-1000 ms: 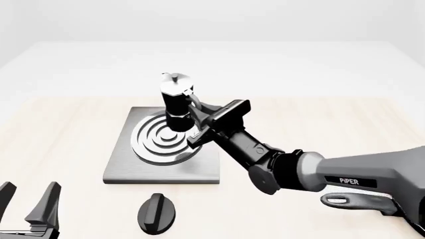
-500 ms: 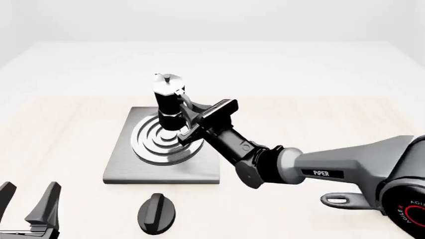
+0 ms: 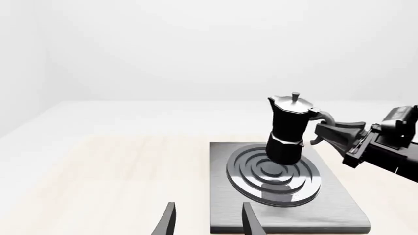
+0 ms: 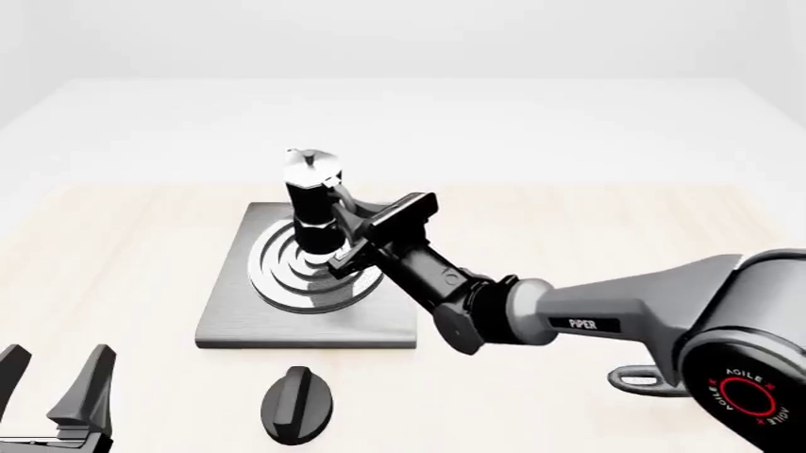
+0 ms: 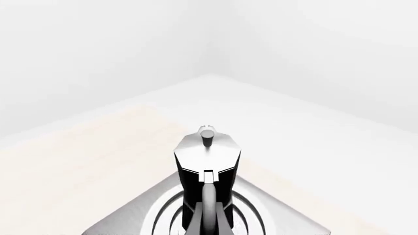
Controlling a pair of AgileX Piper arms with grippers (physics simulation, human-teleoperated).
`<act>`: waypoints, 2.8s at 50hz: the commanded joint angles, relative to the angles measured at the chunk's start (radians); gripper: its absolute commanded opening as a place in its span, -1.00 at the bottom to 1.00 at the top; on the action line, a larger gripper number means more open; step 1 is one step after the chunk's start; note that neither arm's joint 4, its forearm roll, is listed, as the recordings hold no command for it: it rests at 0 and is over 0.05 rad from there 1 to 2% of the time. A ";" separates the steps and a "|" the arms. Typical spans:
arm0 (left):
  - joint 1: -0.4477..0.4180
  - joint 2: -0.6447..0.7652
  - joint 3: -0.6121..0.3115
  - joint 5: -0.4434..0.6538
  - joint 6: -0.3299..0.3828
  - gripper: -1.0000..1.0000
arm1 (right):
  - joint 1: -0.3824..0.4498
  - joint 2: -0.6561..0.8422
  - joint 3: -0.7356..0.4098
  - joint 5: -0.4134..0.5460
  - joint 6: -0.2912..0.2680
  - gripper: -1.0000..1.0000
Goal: Put the moka pot on the stove.
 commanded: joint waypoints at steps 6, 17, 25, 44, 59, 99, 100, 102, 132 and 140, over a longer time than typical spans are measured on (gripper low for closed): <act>0.000 0.000 0.000 0.000 0.000 1.00 | 0.002 0.003 -0.036 0.042 0.016 -1.00; 0.000 0.000 0.000 0.000 0.000 1.00 | 0.000 0.011 -0.067 0.087 0.016 -1.00; 0.000 0.000 0.000 0.000 0.000 1.00 | 0.004 0.017 -0.082 0.113 0.020 -1.00; 0.000 0.000 0.000 0.000 0.000 1.00 | 0.004 0.034 -0.100 0.138 0.030 -1.00; 0.000 0.000 0.000 0.000 0.000 1.00 | 0.002 0.053 -0.109 0.148 0.033 -1.00; 0.000 0.000 0.000 0.000 0.000 1.00 | -0.002 0.080 -0.118 0.158 0.049 -1.00; 0.000 0.000 0.000 0.000 0.000 1.00 | -0.002 0.081 -0.118 0.158 0.049 -1.00; 0.000 0.000 0.000 0.000 0.000 1.00 | -0.002 0.083 -0.119 0.159 0.050 -1.00; 0.000 0.000 0.000 0.000 0.000 1.00 | -0.002 0.096 -0.122 0.163 0.063 1.00; 0.000 0.000 0.000 0.000 0.000 1.00 | -0.002 0.100 -0.122 0.163 0.048 1.00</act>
